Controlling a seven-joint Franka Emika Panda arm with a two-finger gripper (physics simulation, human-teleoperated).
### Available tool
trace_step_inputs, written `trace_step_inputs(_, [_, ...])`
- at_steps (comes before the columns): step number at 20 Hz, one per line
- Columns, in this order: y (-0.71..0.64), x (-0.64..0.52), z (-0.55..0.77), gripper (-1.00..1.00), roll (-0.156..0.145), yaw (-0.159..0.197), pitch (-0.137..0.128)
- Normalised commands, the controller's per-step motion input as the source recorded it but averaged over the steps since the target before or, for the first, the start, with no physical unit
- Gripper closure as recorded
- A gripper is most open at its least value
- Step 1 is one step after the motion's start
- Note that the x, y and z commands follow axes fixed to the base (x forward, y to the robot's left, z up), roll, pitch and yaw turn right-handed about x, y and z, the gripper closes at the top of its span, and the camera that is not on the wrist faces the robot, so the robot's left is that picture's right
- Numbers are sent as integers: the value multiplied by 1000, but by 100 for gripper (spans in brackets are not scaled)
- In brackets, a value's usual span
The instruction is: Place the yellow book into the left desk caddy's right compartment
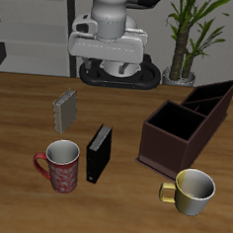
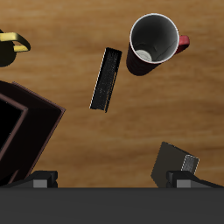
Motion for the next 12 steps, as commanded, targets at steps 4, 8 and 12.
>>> trace_step_inputs(4, [-436,-25,-31,-100,-36,-26,-18])
trace_step_inputs(8, [-605,-117,-45,-100,-54,-42,-25])
trace_step_inputs(12, [-416,-149,-82,-100,-48,-32,-16])
